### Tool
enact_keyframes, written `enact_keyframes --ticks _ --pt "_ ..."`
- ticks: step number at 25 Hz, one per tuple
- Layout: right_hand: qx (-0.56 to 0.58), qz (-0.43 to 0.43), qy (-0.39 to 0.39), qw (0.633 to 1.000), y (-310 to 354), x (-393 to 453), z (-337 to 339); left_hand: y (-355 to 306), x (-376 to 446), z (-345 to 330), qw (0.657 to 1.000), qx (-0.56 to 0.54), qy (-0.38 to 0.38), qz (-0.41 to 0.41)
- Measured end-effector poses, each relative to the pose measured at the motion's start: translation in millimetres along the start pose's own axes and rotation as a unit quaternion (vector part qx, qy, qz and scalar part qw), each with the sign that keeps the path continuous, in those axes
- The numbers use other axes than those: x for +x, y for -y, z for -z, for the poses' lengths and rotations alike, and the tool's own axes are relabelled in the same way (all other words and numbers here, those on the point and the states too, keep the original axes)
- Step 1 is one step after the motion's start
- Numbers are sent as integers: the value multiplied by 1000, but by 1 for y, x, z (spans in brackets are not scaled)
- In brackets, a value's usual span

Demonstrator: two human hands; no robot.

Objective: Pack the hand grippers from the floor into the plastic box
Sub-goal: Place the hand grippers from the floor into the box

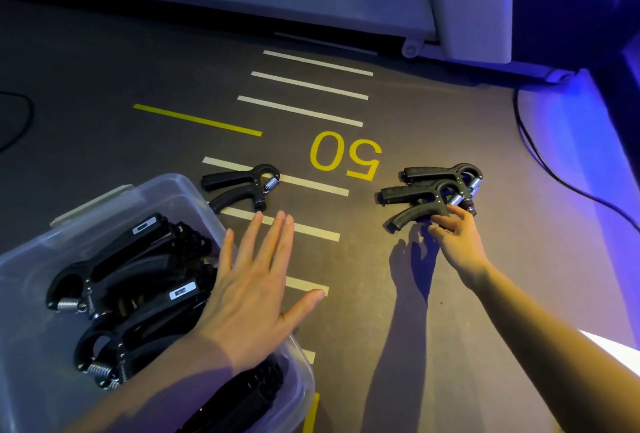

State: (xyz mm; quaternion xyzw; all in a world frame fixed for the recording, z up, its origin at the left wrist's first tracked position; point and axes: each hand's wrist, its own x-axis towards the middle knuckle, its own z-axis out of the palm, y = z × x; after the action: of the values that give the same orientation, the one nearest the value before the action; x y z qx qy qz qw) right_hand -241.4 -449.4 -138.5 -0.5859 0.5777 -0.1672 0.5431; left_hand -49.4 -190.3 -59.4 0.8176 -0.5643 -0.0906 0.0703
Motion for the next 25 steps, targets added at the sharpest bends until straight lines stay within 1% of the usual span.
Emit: enact_keyframes --ticks 3,5,8,10,11,14,17,19,21,22,24,25 --pt "-42 14 -59 997 -5 -5 -10 -1 -1 2 1000 -9 1 0" --pt "-8 3 -70 998 -4 -5 -14 -1 0 3 1000 -18 0 0" --pt "65 -61 -28 996 8 -10 -16 1 1 0 1000 -11 -3 -3" --pt "83 -77 3 994 17 -15 -14 1 1 -2 1000 -1 -6 -6" --pt "94 -69 13 993 22 -19 -14 1 1 -2 1000 5 -4 -6" --pt "107 -8 10 994 39 -42 -11 0 0 1 1000 -3 -7 -3" --pt "53 71 20 996 54 -73 -12 0 -7 6 999 -39 -9 9" --pt "12 138 2 990 62 -100 -18 4 -18 12 998 -60 -16 24" --pt "23 224 -6 974 79 -136 -29 16 -35 16 996 -66 -36 55" --pt "42 263 2 964 89 -157 -38 26 -46 17 995 -54 -48 72" --pt "74 325 33 942 107 -195 -61 49 -68 16 992 -11 -68 104" --pt "76 352 61 931 113 -211 -75 61 -80 16 990 3 -72 124"
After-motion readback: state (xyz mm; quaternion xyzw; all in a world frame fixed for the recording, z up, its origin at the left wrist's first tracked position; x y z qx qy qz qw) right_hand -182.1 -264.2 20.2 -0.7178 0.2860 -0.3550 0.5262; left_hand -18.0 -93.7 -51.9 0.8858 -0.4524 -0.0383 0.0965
